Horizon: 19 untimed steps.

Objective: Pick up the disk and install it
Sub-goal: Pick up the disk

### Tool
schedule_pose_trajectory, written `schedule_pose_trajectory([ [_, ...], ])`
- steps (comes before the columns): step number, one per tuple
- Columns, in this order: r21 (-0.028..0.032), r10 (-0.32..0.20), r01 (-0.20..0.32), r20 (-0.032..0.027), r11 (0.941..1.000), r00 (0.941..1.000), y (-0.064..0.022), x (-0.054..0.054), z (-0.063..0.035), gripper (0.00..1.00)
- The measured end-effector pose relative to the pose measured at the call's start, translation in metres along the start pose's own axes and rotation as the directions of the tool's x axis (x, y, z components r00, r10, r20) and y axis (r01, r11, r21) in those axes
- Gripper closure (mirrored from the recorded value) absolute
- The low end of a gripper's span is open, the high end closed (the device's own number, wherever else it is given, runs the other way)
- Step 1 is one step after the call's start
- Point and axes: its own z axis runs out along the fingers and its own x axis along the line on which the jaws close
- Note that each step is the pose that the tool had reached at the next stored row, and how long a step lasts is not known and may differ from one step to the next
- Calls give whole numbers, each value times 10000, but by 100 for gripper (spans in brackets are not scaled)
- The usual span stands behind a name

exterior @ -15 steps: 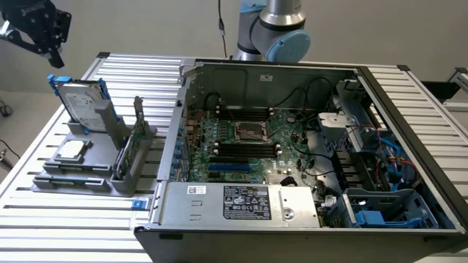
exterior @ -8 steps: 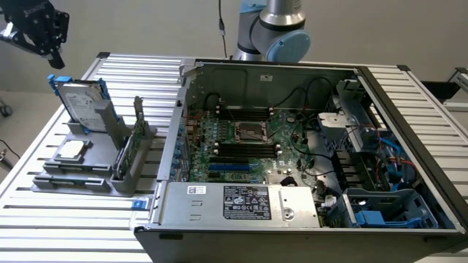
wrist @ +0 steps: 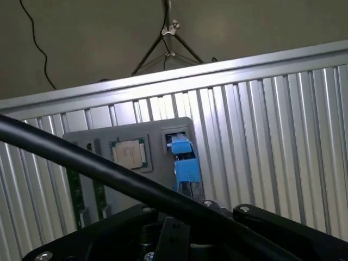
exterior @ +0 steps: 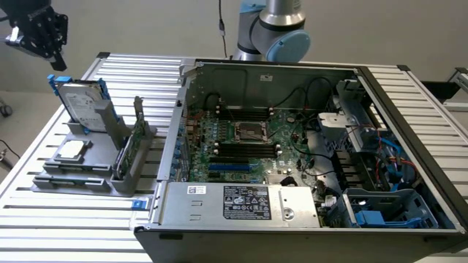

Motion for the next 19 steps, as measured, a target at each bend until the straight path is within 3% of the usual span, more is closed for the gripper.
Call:
schedule_pose_trajectory([
  [4, -1, -678, 678, -15, 9977, 9977, 0, 0, 7, 89],
  [10, -3, -1551, 1551, -39, 9879, 9879, 7, -6, 9, 89],
  [13, 0, -1597, 1597, -40, 9872, 9872, 53, -7, 11, 89],
  [17, 89, -1598, 1598, -40, 9871, 9871, 68, -5, 12, 88],
  [19, 92, -1598, 1598, -42, 9871, 9871, 68, -5, 13, 76],
])
